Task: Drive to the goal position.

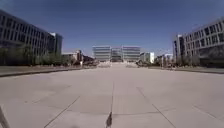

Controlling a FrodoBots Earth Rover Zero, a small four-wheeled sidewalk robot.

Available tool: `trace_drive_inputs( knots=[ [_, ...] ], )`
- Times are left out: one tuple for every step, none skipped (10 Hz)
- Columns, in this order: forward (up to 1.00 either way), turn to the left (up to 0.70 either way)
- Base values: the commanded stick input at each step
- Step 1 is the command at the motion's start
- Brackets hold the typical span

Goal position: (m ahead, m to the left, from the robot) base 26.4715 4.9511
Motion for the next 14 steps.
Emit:
trace_drive_inputs(
  knots=[
    [0.7,-0.01],
    [0.7,-0.01],
    [0.7,-0.01],
    [0.7,-0.01],
    [0.7,-0.01],
    [0.7,-0.01],
    [0.7,-0.01],
    [0.7,-0.01],
    [0.7,-0.01],
    [0.7,-0.01],
    [0.7,-0.01],
    [0.7,-0.01],
    [0.7,-0.01],
    [0.7,-0.1]
  ],
)
